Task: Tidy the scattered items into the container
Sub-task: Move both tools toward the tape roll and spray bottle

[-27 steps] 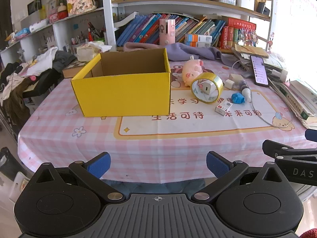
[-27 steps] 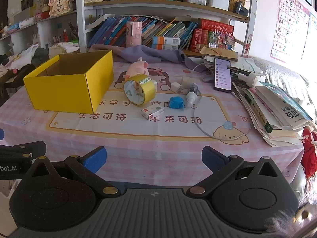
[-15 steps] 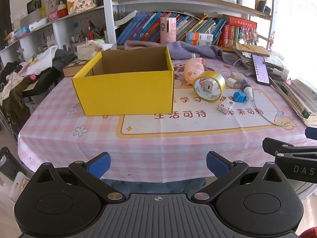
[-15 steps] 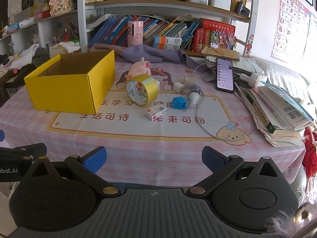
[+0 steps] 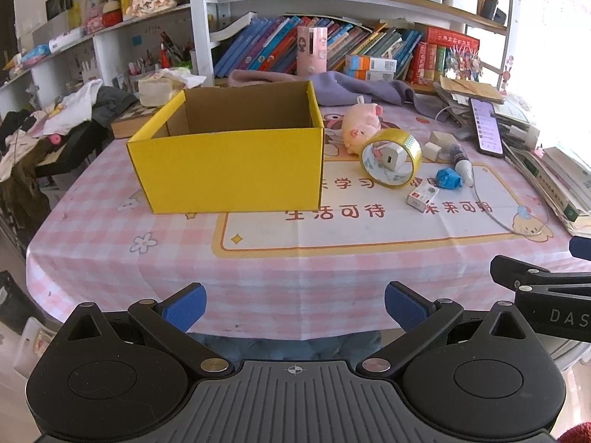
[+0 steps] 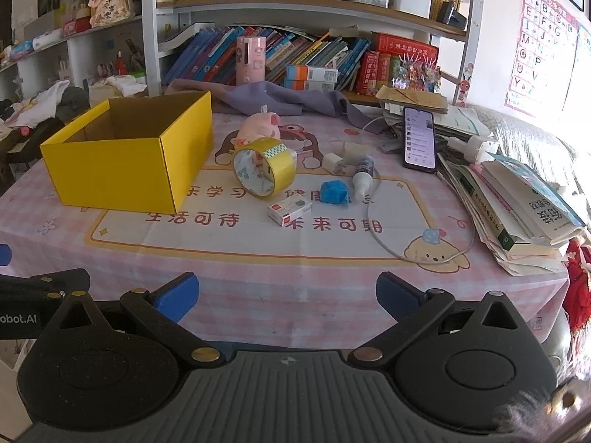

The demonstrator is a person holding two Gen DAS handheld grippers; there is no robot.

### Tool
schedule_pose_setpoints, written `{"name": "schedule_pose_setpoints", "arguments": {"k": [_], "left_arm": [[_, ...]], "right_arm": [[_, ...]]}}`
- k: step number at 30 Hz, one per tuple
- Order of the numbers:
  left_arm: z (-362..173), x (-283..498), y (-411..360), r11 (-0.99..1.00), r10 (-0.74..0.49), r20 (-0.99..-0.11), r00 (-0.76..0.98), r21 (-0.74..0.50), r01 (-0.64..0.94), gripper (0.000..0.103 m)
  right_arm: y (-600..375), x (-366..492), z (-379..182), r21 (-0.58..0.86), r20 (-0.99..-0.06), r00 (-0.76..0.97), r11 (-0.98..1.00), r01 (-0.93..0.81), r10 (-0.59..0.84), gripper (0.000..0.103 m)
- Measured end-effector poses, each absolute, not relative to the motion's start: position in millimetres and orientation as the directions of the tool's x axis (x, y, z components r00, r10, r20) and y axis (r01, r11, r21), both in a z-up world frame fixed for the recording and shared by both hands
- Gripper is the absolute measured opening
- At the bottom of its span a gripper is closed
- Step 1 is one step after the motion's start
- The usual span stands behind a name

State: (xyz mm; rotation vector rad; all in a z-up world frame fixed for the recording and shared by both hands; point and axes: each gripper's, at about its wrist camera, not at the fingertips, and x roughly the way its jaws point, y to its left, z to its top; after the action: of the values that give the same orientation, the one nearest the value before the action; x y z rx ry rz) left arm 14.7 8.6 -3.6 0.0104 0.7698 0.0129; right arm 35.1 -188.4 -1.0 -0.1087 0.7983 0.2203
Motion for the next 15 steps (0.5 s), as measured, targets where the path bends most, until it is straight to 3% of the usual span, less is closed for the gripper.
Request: {"name": "schedule_pose_setpoints", "arguments": {"k": [15], "left_arm": [[-7.9,30.9,6.6,0.999,0.044,-0.713,0.7,0.014,-0.048,0.103]], "right_arm": [[-193.1,50.9,-7.1,-0.008,-0.712,0.682,0.969,-0.246,0.167,0.103]]}}
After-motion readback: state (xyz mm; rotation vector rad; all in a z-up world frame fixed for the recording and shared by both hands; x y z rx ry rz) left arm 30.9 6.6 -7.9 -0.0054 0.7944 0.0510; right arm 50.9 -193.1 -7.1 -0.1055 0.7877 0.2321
